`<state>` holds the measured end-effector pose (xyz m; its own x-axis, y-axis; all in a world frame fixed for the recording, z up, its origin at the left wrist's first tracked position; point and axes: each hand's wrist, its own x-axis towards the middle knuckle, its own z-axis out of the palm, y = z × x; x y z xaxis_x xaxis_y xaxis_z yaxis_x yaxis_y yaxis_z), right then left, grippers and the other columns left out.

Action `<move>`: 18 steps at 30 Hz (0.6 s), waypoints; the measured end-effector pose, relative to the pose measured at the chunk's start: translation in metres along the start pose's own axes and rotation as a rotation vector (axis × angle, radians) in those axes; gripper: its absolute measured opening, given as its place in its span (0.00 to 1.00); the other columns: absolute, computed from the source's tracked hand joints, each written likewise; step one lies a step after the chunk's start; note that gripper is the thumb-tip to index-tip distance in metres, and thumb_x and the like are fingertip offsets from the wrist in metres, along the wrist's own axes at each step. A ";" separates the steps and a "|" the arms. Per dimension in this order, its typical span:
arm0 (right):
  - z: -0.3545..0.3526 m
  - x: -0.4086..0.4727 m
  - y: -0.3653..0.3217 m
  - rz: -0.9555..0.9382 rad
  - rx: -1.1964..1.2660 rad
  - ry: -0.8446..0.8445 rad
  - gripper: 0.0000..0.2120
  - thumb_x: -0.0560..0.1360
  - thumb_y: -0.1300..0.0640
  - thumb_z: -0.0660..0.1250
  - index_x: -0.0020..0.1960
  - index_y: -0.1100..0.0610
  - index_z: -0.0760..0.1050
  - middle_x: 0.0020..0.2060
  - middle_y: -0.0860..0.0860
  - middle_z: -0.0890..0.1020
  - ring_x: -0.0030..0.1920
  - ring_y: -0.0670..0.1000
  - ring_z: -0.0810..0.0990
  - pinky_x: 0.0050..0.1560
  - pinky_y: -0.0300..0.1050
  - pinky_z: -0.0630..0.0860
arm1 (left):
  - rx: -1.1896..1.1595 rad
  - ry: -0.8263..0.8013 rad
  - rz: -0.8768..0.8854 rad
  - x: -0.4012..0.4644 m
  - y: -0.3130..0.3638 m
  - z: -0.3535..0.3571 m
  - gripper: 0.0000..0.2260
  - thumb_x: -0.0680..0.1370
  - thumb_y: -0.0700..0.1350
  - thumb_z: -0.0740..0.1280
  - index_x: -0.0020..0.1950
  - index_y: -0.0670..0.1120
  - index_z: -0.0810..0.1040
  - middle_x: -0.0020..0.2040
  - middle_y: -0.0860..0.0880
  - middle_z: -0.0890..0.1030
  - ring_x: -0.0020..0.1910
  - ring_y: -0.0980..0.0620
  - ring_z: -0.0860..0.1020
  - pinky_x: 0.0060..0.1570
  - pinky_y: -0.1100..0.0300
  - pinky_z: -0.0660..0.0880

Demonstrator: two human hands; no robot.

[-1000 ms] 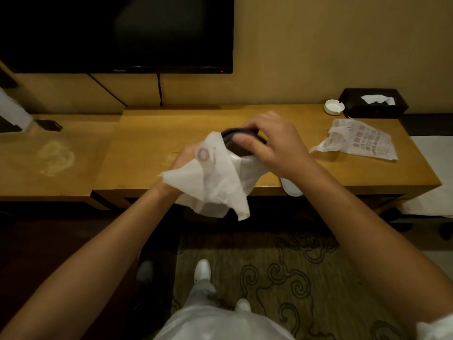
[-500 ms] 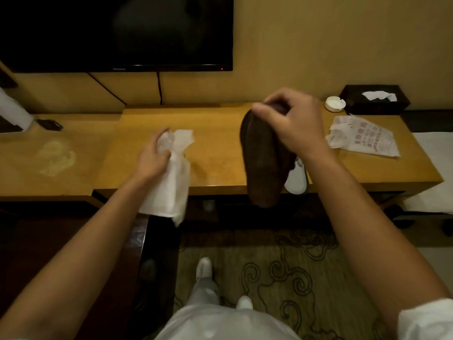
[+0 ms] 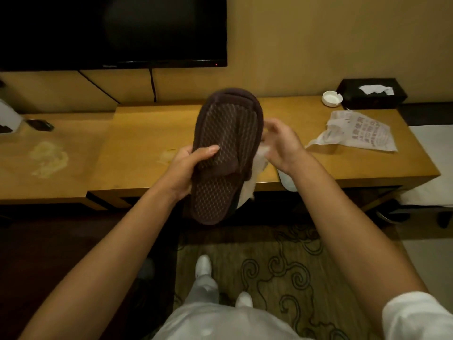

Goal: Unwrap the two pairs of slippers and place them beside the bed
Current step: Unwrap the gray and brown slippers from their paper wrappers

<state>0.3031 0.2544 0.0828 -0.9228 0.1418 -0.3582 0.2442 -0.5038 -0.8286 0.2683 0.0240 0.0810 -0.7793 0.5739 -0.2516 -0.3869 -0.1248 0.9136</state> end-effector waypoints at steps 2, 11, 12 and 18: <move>-0.010 -0.001 0.016 0.099 -0.285 -0.106 0.15 0.80 0.46 0.59 0.55 0.52 0.80 0.50 0.52 0.83 0.53 0.56 0.79 0.52 0.52 0.73 | -0.033 0.045 0.015 0.007 0.007 -0.004 0.11 0.78 0.42 0.68 0.59 0.40 0.79 0.52 0.44 0.86 0.50 0.47 0.84 0.51 0.54 0.82; -0.047 0.031 -0.040 -0.144 -0.156 0.362 0.13 0.80 0.63 0.62 0.62 0.61 0.78 0.38 0.51 0.85 0.36 0.47 0.83 0.35 0.43 0.78 | -0.046 0.028 -0.097 0.022 -0.001 -0.035 0.12 0.79 0.43 0.66 0.59 0.39 0.80 0.54 0.42 0.85 0.51 0.45 0.84 0.53 0.51 0.82; -0.069 0.039 -0.050 -0.169 0.094 0.449 0.16 0.81 0.58 0.63 0.67 0.61 0.75 0.44 0.52 0.85 0.42 0.50 0.84 0.40 0.46 0.82 | -0.043 0.046 -0.095 0.023 -0.004 -0.040 0.12 0.80 0.43 0.65 0.59 0.39 0.80 0.54 0.42 0.85 0.51 0.45 0.84 0.52 0.51 0.82; -0.130 0.071 -0.018 0.167 -0.068 0.495 0.34 0.76 0.32 0.61 0.70 0.57 0.68 0.61 0.55 0.79 0.59 0.57 0.79 0.62 0.63 0.76 | -0.065 0.177 -0.153 0.039 -0.015 -0.056 0.15 0.81 0.45 0.65 0.65 0.38 0.77 0.58 0.40 0.84 0.52 0.42 0.84 0.51 0.48 0.81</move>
<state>0.2715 0.3839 0.0163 -0.6225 0.4583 -0.6344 0.4095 -0.5000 -0.7631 0.2161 0.0027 0.0392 -0.7813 0.4396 -0.4430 -0.5337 -0.1027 0.8394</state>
